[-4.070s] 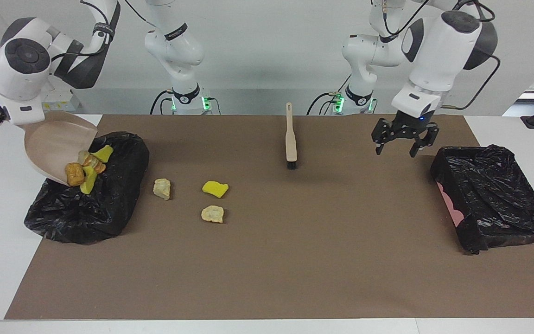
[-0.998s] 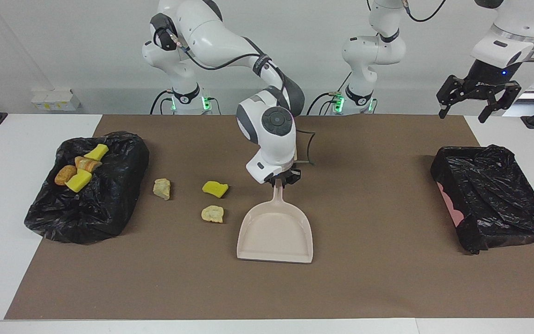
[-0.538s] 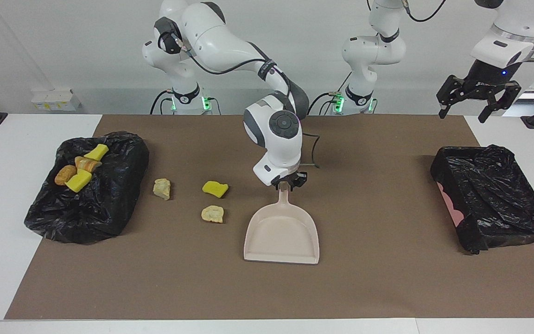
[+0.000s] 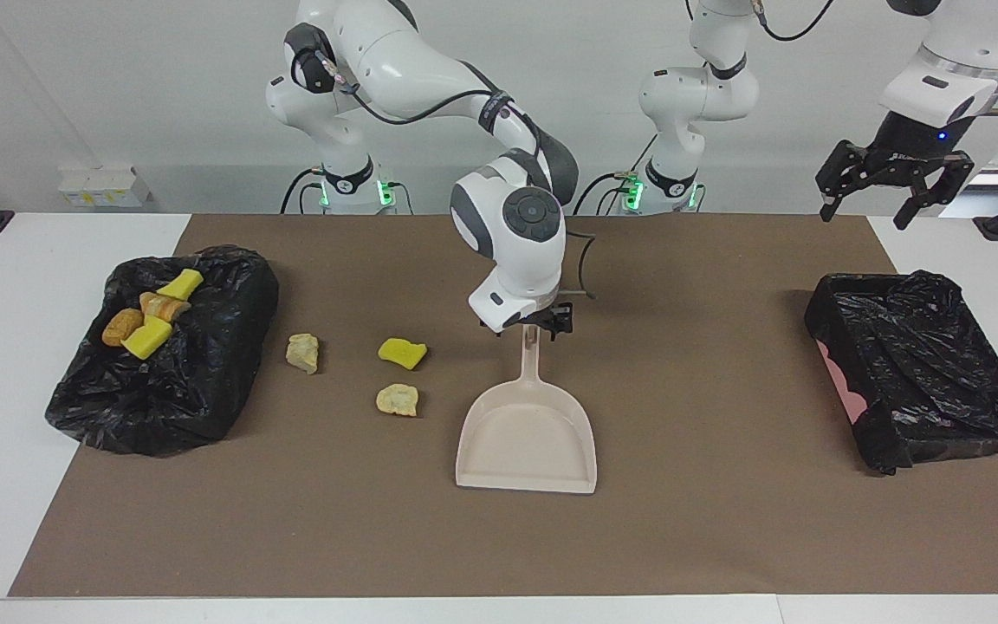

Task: Sweep and dump trash in bin
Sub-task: 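Lower the dustpan onto the table center with the right gripper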

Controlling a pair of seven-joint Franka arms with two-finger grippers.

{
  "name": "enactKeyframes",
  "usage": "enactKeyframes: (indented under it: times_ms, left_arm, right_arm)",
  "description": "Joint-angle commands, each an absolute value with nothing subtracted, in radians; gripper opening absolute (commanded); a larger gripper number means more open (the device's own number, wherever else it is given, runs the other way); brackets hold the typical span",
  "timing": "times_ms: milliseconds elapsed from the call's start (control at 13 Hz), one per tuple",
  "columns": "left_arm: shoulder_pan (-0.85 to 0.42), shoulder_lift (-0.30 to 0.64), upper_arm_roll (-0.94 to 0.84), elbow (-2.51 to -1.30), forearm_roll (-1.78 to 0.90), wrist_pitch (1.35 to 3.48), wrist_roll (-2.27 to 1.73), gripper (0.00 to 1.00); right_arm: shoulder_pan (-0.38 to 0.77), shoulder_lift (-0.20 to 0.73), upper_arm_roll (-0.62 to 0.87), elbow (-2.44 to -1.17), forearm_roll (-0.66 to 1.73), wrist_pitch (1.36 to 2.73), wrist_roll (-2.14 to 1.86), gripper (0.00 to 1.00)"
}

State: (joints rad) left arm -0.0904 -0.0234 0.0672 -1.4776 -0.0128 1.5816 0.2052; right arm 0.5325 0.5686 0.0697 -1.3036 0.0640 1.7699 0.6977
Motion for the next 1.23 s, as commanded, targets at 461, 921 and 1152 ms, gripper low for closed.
enactKeyframes:
  times_ms: [461, 921, 1152]
  left_arm:
    - [-0.083, -0.021, 0.061, -1.457, 0.000, 1.559, 0.207, 1.00]
    - [-0.083, -0.021, 0.061, -1.457, 0.000, 1.559, 0.207, 1.00]
    - [-0.083, -0.020, 0.061, -1.457, 0.000, 1.559, 0.207, 1.00]
  right_arm:
    - [0.476, 0.471, 0.057, -1.313, 0.012, 1.664, 0.460, 1.00]
    - [0.457, 0.449, 0.058, -1.319, 0.003, 1.652, 0.425, 1.00]
    - [0.445, 0.440, 0.060, -1.322, 0.018, 1.649, 0.423, 1.00]
